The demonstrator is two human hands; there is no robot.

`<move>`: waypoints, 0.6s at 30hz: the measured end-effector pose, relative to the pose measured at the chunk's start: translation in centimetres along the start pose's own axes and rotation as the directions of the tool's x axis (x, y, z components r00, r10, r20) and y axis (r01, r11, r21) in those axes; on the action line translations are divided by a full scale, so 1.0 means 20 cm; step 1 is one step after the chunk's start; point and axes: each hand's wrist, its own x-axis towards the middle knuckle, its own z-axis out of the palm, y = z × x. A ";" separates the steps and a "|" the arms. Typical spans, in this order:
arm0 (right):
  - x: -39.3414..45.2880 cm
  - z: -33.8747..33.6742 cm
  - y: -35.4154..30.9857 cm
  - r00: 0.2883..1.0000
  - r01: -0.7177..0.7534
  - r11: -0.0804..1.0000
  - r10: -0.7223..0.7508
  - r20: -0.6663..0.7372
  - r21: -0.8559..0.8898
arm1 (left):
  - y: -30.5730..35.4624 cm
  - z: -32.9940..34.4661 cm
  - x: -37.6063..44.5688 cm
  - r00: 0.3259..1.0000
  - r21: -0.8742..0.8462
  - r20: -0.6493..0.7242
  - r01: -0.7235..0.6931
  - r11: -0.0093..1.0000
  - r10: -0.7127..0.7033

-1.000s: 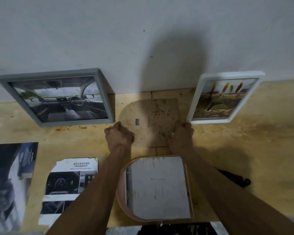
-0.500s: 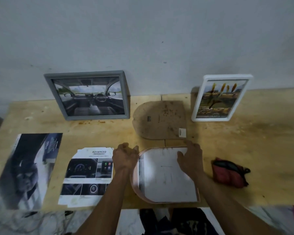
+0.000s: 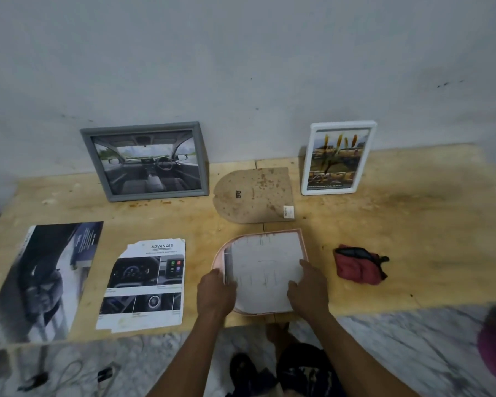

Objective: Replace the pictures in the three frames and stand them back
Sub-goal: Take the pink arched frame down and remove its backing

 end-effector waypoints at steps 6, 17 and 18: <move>0.02 0.00 0.01 1.000 0.012 0.998 -0.010 0.024 -0.061 | 0.04 -0.02 -0.01 0.992 -0.131 -0.058 0.100 0.986 -0.109; 0.06 -0.01 0.01 0.997 -0.005 0.999 0.009 0.074 -0.046 | 0.05 -0.03 0.06 0.977 -0.185 -0.051 0.194 0.963 -0.206; 0.06 -0.01 0.01 0.997 -0.003 0.998 0.007 0.072 -0.056 | 0.04 -0.04 0.06 0.978 -0.159 -0.066 0.185 0.970 -0.197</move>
